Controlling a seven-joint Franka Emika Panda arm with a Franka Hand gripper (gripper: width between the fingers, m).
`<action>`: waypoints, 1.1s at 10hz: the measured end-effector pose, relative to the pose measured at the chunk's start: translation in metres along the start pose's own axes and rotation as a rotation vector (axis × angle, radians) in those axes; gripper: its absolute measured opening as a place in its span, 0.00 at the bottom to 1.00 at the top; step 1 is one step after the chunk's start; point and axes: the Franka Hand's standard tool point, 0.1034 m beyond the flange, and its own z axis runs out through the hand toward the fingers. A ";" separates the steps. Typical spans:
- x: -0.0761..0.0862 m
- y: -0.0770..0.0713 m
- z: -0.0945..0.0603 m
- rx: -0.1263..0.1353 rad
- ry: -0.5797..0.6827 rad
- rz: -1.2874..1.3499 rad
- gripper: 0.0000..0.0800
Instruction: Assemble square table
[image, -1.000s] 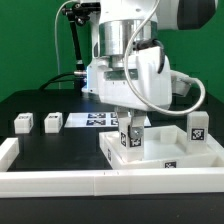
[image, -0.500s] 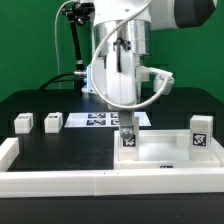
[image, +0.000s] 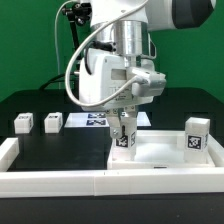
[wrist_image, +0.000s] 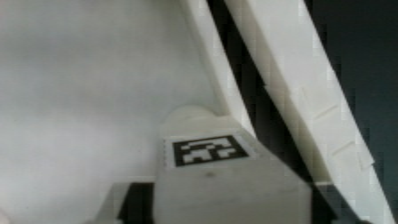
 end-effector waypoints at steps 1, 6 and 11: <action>0.004 0.000 0.000 -0.009 0.006 0.079 0.38; 0.008 0.002 0.000 -0.026 0.020 0.129 0.54; -0.007 0.007 -0.019 -0.013 -0.014 -0.011 0.81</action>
Offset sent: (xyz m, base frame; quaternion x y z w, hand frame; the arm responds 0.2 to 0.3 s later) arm 0.0000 0.0000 0.0000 0.0000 0.0000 0.1938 0.9810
